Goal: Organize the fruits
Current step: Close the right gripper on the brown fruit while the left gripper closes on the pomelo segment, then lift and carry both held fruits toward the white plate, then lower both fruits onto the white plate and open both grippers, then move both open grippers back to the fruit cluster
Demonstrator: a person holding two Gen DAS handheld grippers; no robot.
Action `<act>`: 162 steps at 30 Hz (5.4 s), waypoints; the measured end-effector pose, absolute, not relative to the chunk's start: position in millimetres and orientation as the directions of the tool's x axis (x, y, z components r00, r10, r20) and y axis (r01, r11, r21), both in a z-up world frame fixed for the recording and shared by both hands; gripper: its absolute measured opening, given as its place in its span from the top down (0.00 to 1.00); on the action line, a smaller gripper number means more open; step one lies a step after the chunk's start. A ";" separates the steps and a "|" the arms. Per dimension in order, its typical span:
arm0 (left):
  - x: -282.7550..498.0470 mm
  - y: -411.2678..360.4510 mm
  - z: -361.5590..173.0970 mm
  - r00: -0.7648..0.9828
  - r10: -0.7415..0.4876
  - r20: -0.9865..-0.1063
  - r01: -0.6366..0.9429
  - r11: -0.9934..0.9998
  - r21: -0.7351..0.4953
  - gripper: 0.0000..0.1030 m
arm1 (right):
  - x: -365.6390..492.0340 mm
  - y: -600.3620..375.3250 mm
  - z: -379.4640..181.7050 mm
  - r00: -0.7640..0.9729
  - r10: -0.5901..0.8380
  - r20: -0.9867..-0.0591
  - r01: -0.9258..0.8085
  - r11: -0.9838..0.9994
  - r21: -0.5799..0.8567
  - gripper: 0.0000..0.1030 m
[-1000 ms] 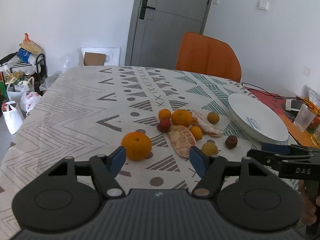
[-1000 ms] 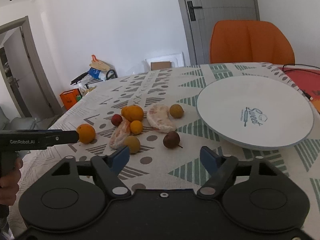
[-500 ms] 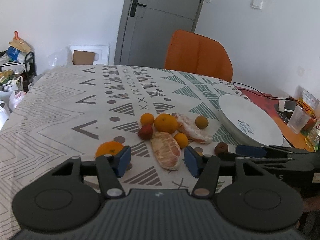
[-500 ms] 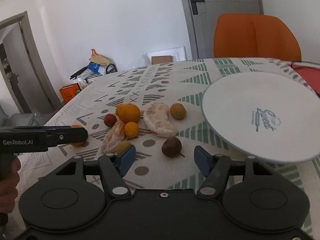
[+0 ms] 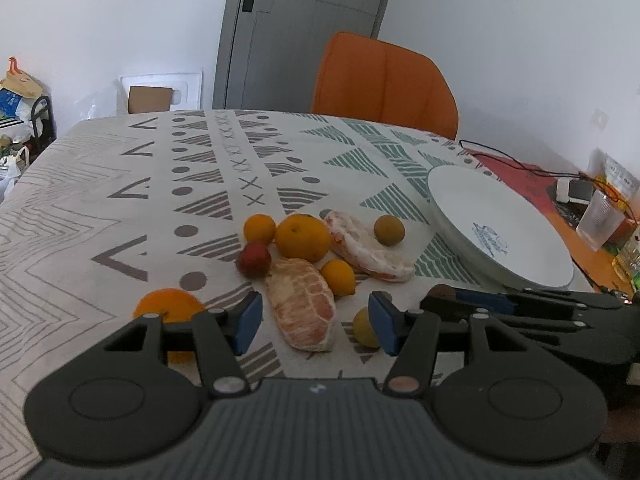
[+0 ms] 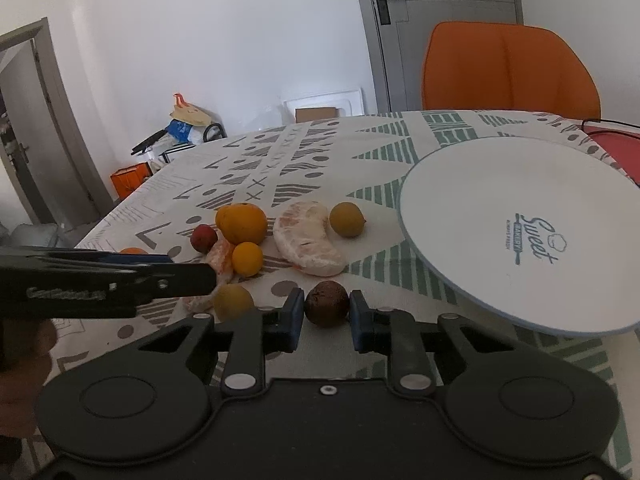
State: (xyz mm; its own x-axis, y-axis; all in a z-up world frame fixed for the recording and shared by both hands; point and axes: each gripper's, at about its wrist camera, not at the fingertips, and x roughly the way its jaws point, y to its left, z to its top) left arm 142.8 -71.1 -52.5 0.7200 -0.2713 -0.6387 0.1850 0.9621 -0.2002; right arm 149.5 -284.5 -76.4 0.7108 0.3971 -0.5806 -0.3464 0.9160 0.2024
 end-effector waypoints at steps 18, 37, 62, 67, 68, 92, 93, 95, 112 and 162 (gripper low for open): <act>160.3 -85.2 -62.2 0.738 -0.178 -0.651 0.109 0.983 -0.146 0.44 | 144.4 -294.8 -77.4 0.717 0.412 -0.563 -0.339 0.911 0.234 0.78; 136.2 -83.0 -61.3 0.718 -0.203 -0.666 0.139 0.979 -0.148 0.70 | 135.5 -292.1 -71.3 0.727 0.426 -0.539 -0.346 0.905 0.248 0.78; 125.9 -109.8 -12.0 0.805 -0.193 -0.561 0.160 0.981 -0.108 0.70 | 126.0 -321.8 -41.1 0.811 0.404 -0.424 -0.322 0.912 0.253 0.78; 131.8 -122.4 -9.9 0.806 -0.193 -0.560 0.171 0.981 -0.092 0.70 | 131.3 -334.5 -41.3 0.830 0.366 -0.420 -0.289 0.927 0.237 0.78; 133.9 -125.8 -9.8 0.805 -0.193 -0.560 0.173 0.981 -0.089 0.70 | 132.6 -337.3 -41.5 0.835 0.359 -0.418 -0.281 0.930 0.236 0.78; 184.0 -198.9 -13.3 0.787 -0.242 -0.568 0.257 0.965 -0.056 0.70 | 153.1 -390.1 -39.1 0.879 0.261 -0.400 -0.172 0.954 0.244 0.78; 185.6 -200.4 -12.5 0.788 -0.245 -0.565 0.259 0.964 -0.057 0.70 | 154.1 -391.3 -38.8 0.879 0.261 -0.399 -0.171 0.954 0.247 0.77; 188.7 -202.8 -11.4 0.788 -0.250 -0.562 0.264 0.963 -0.059 0.70 | 153.7 -392.9 -38.0 0.885 0.255 -0.389 -0.167 0.955 0.247 0.72; 194.9 -214.9 -12.6 0.773 -0.292 -0.564 0.297 0.951 -0.085 0.70 | 146.0 -409.1 -46.8 0.870 0.238 -0.432 -0.123 0.953 0.277 0.68; 97.9 -37.4 12.6 0.875 -0.072 -0.479 -0.013 0.985 -0.173 0.05 | 111.9 -311.1 -19.8 0.852 0.328 -0.407 -0.258 0.941 0.219 0.00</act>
State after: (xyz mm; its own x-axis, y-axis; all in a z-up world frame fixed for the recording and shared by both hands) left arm 97.9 -37.4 12.6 0.8747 -0.0721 -0.4792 -0.0133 0.9849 -0.1725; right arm 111.9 -311.1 -19.8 0.8523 0.3282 -0.4071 -0.2577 0.9410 0.2192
